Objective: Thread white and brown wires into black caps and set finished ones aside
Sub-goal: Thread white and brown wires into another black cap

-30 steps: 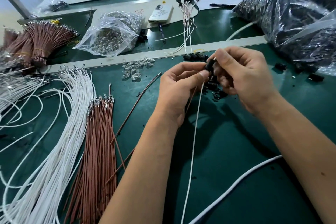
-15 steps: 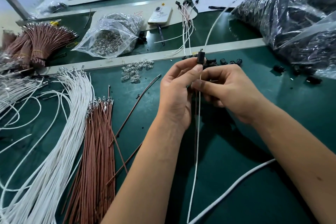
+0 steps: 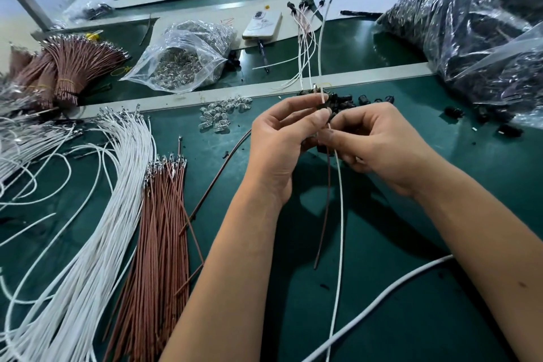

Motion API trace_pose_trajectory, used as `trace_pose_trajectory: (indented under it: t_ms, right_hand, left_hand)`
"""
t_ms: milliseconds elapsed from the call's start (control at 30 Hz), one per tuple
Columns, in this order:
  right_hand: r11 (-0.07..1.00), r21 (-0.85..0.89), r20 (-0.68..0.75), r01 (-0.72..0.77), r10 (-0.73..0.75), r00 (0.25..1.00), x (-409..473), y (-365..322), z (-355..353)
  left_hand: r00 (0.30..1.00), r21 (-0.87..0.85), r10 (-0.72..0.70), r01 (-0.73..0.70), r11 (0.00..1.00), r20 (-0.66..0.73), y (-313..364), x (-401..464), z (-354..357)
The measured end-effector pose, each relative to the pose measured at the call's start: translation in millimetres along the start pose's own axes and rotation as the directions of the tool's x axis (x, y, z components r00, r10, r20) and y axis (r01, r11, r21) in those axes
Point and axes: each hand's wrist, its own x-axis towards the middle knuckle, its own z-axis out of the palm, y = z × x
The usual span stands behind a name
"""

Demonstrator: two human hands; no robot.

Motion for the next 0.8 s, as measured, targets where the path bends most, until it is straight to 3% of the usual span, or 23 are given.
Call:
trace_pose_trajectory:
  t_ms: [367,600,800]
  right_hand:
    - [0.991,-0.129,0.088,-0.029,0.041,0.995,-2,-2,0]
    - [0.943,-0.325,0.309,-0.067,0.173,0.935,-6,-4,-1]
    - [0.998,-0.057,0.099,-0.015,0.021,0.995,-2,-2,3]
  left_hand:
    - [0.996,-0.035,-0.006,0.003,0.999,-0.086,6,0,-4]
    - [0.991,-0.106,0.005,-0.019,0.994,-0.136,13,2,-13]
    - [0.995,0.002,0.038,-0.038,0.999,-0.091,12,1,-12]
